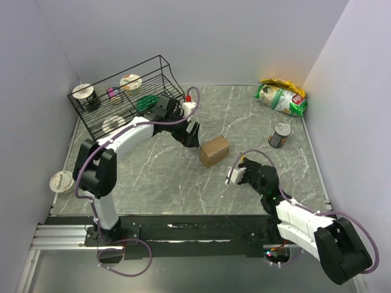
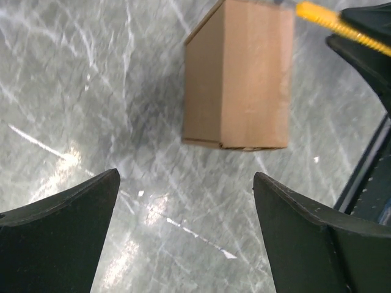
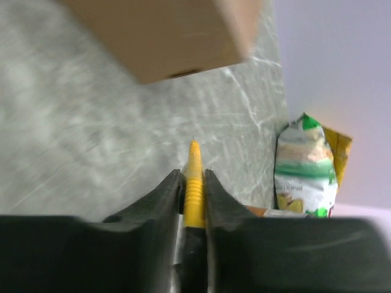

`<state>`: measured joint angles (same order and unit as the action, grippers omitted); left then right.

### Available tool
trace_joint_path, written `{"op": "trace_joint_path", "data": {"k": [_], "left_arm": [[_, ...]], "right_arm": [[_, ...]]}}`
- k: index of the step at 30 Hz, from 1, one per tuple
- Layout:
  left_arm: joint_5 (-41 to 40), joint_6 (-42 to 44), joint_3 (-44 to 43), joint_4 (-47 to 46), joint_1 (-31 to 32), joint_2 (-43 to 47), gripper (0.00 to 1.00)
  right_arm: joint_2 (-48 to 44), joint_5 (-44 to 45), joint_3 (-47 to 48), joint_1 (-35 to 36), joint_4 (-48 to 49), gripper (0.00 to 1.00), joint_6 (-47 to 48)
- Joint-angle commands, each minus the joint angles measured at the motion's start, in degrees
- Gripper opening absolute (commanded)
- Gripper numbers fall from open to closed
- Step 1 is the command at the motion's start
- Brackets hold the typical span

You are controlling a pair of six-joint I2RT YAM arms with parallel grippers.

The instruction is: Unpack the express box

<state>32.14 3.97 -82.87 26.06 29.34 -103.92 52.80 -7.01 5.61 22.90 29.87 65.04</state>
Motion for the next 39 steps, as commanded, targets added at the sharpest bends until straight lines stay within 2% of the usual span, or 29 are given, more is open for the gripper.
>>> {"op": "trace_joint_path", "data": {"k": [1,2,4,5,9,11,12,14,15,18,24,29,34,39], "left_arm": [[-4.97,2.45,1.22,1.19,0.36,2.23,0.97],[-7.07,3.32,1.22,1.79,0.36,2.23,0.96],[-9.28,3.94,0.61,3.11,0.36,1.70,0.97],[-9.72,4.29,-0.44,4.68,0.28,1.44,0.97],[-10.52,5.87,-1.86,6.54,-0.08,1.35,0.96],[-10.35,6.40,-1.59,6.28,-0.51,1.88,0.96],[-10.08,6.58,-1.59,6.45,-0.60,1.79,0.96],[-8.85,6.67,-2.12,6.81,-0.95,1.70,0.96],[-8.50,6.67,-2.29,6.89,-0.95,1.70,0.97],[-7.71,6.23,-3.17,7.24,-0.95,1.53,0.96],[-7.53,4.92,-3.44,6.90,-1.22,2.40,0.97],[-5.78,1.66,-0.10,4.61,-1.39,3.19,0.96],[-5.42,0.17,-0.18,4.00,-1.39,3.02,0.97],[-6.39,-2.56,-2.46,2.94,-1.39,1.53,0.97]], "right_arm": [[-4.44,-3.72,-4.20,1.01,5.83,0.50,5.72],[-5.93,-3.63,-3.68,1.10,-0.27,0.59,5.11],[-11.21,-3.89,-1.66,1.10,-7.85,0.68,0.99],[-12.88,-4.15,1.74,1.10,-15.20,0.73,-1.12],[-15.36,-5.38,13.44,1.10,-30.95,0.78,-17.25],[-13.26,-5.04,20.71,1.01,-34.51,0.79,-23.78],[-9.76,-5.04,23.20,1.10,-37.05,0.80,-30.17],[-5.18,-4.69,30.55,1.01,-40.05,0.80,-36.53],[-0.46,-4.34,32.78,0.75,-41.02,0.80,-42.30],[7.11,-6.34,39.64,-0.21,-43.84,0.79,-50.06],[15.20,-4.52,44.04,-0.75,-40.85,0.78,-52.90],[24.35,-6.61,51.52,-2.85,-42.96,0.76,-60.62],[27.09,-9.95,53.45,-3.65,-43.40,0.73,-62.84],[27.45,-10.57,51.01,-4.35,-45.07,0.70,-63.28]]}}
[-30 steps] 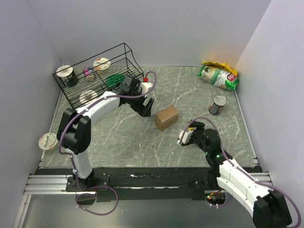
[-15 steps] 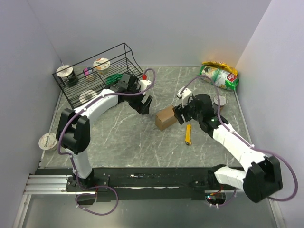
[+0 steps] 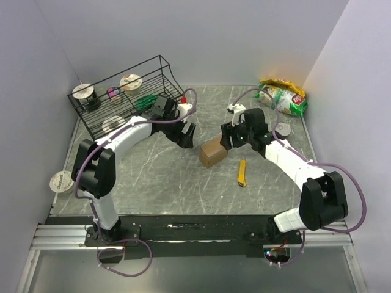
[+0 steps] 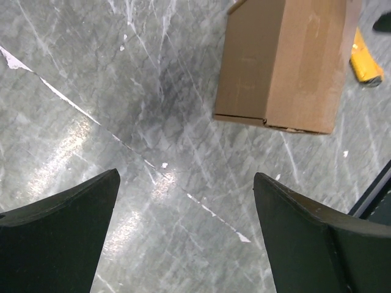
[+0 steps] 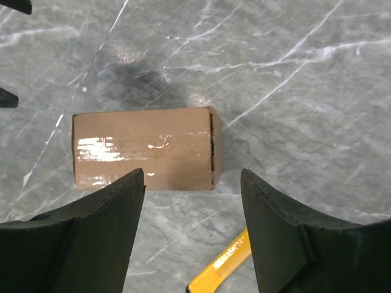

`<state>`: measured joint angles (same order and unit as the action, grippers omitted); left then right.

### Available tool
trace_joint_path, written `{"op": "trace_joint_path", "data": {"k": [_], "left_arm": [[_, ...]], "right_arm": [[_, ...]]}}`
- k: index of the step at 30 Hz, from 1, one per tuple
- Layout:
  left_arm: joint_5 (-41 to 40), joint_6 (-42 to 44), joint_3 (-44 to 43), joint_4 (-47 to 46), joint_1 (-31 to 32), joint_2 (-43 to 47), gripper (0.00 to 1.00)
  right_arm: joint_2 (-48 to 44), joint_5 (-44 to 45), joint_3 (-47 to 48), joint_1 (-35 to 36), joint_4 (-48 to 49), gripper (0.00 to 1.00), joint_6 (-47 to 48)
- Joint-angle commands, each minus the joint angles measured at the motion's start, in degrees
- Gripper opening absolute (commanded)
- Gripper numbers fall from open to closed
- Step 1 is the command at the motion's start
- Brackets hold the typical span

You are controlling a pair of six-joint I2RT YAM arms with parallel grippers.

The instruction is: Unpack the express box

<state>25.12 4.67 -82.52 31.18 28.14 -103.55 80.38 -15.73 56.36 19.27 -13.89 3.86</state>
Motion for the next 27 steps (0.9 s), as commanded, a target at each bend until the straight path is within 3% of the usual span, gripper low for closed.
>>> {"op": "trace_joint_path", "data": {"k": [1,9,13,19,21,27], "left_arm": [[0.28,-3.87,-3.34,-2.09,-0.10,0.46,0.96],[-5.62,-6.77,-5.19,-1.12,2.18,-1.22,0.96],[-4.38,-2.04,-7.03,-0.07,6.21,-1.04,0.96],[-11.40,0.26,-16.26,1.77,13.60,-6.91,0.96],[-17.11,0.78,-18.28,1.96,15.53,-8.59,0.96],[-21.79,2.54,-19.34,2.04,17.82,-11.67,0.96]], "right_arm": [[-0.40,-2.11,-0.54,-0.98,-1.40,0.70,-2.01],[-4.53,-3.61,-8.53,-1.51,-3.42,0.65,-1.40],[-6.63,-6.42,-9.16,-2.74,-3.77,0.64,-1.66],[-8.22,-7.65,-8.63,-6.59,-4.57,0.66,1.59],[-8.40,-7.92,-8.11,-8.19,-5.27,0.67,1.59],[-10.33,-8.53,-7.49,-11.27,-6.24,0.67,1.24]]}}
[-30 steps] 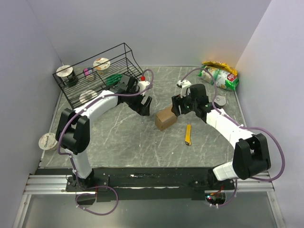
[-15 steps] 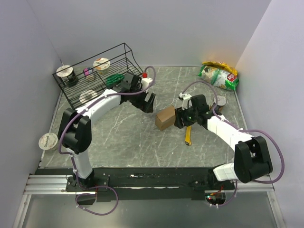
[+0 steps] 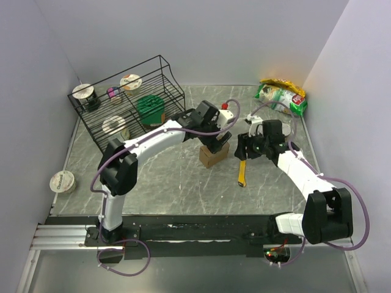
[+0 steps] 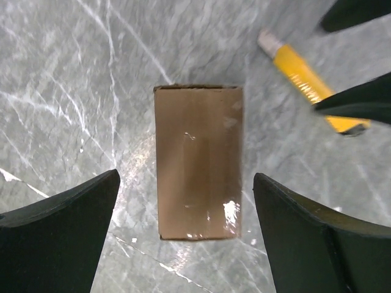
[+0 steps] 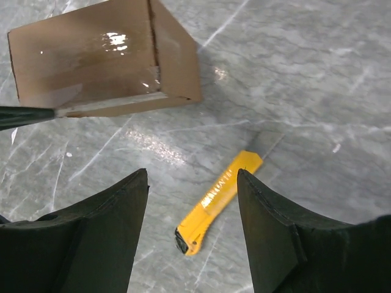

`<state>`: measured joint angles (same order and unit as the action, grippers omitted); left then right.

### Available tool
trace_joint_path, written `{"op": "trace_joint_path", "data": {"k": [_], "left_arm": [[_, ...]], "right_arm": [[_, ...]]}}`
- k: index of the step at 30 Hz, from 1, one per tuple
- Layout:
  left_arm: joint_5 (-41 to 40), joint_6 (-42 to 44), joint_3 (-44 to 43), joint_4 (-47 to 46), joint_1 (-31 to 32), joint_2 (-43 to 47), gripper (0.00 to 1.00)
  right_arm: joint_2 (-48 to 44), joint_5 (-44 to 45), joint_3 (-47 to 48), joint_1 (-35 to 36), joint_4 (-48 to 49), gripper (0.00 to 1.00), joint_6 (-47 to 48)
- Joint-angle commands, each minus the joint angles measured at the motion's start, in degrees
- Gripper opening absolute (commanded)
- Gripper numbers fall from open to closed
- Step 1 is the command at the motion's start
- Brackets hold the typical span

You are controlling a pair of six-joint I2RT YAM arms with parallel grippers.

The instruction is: Unpack the express box

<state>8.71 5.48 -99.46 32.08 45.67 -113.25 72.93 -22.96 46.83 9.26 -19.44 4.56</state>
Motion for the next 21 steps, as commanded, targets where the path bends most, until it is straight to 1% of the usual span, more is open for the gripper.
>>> {"op": "trace_joint_path", "data": {"k": [1,5,8,11,12,17,18,20,21], "left_arm": [[-5.28,1.64,-2.58,1.41,0.38,-2.23,0.97],[-4.93,2.61,-3.02,2.90,1.35,-3.46,0.96],[-4.58,2.52,-3.28,3.52,1.70,-4.35,0.99],[-4.05,3.66,-3.98,4.05,2.05,-4.43,0.92],[-3.79,4.45,-4.25,4.31,2.05,-4.43,0.88],[-2.48,5.42,-6.79,7.03,2.05,-5.31,0.83],[-1.95,5.86,-6.97,7.38,2.05,-5.40,0.77],[-0.81,5.60,-7.41,8.09,1.97,-5.49,0.73],[-0.45,5.34,-7.68,8.44,1.97,-5.40,0.67]], "right_arm": [[-3.31,-1.38,1.95,-1.43,-0.69,0.67,0.02],[-3.93,-2.17,1.69,-2.57,-0.86,0.67,-0.86],[-3.84,-2.53,1.86,-2.84,-1.21,0.67,-1.04],[-3.32,-2.70,2.30,-3.28,-1.74,0.67,-1.22],[-3.14,-2.88,2.30,-3.54,-1.74,0.67,-1.22],[-2.96,-3.49,1.51,-3.98,-0.51,0.67,-2.45],[-2.79,-3.76,1.42,-3.98,-0.34,0.67,-2.53],[-2.88,-5.07,0.90,-3.90,0.19,0.66,-2.45],[-2.79,-5.42,0.64,-3.90,0.37,0.65,-2.01]]}}
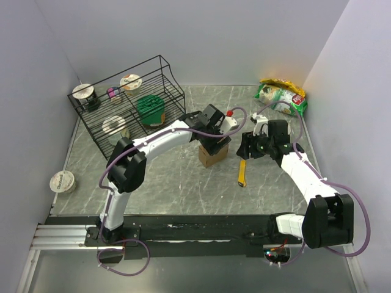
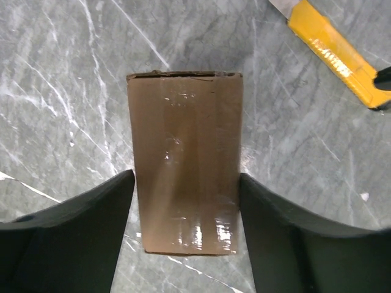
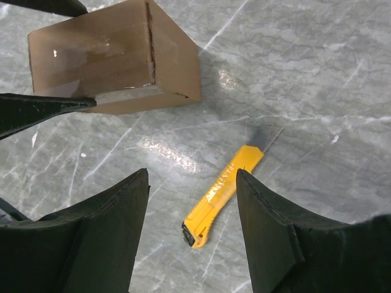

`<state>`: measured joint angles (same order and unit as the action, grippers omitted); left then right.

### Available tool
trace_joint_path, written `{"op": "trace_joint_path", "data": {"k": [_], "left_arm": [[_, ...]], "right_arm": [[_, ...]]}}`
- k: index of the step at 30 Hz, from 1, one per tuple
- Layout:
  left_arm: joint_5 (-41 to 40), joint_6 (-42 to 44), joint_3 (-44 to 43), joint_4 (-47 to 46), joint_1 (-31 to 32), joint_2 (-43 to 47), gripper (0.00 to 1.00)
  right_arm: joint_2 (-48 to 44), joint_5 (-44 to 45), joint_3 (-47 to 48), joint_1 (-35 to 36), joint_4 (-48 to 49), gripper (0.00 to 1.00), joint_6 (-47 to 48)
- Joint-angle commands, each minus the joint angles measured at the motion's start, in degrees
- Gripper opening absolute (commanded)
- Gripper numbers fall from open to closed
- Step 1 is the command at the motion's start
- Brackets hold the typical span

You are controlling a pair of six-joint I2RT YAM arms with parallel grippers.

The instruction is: Unpack the express box

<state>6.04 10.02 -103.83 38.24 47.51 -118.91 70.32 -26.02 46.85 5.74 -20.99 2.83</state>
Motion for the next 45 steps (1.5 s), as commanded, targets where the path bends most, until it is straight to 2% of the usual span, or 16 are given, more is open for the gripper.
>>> {"op": "trace_joint_path", "data": {"k": [1,5,12,19,26,31,35,45], "left_arm": [[2.31,0.53,-3.48,2.37,-0.04,0.26,0.65],[4.32,-2.71,-4.88,2.72,-0.92,0.96,0.62],[12.40,-7.82,-3.49,2.02,-6.19,3.07,0.59],[28.38,-14.41,0.81,-0.61,-12.78,3.16,0.59],[42.98,-20.64,6.88,-5.27,-17.18,3.16,0.59],[41.07,-21.27,9.61,-6.25,-17.27,3.43,0.60],[41.86,-23.11,10.23,-7.91,-17.36,2.81,0.60],[45.98,-26.10,12.24,-10.99,-19.20,2.55,0.62]], "right_arm": [[-0.28,-3.67,0.35,-0.20,2.27,0.64,0.07],[0.16,-2.55,-2.81,3.73,6.22,0.61,2.35],[6.74,2.37,-2.12,12.01,12.64,0.62,2.80],[15.10,8.87,4.90,13.77,9.93,0.60,2.09],[19.58,10.11,9.75,13.95,7.73,0.59,2.44],[18.10,9.50,11.51,13.78,4.38,0.59,2.97],[15.10,3.44,9.49,14.65,5.88,0.61,4.90],[20.82,12.30,9.23,19.13,2.19,0.59,9.82]]}}
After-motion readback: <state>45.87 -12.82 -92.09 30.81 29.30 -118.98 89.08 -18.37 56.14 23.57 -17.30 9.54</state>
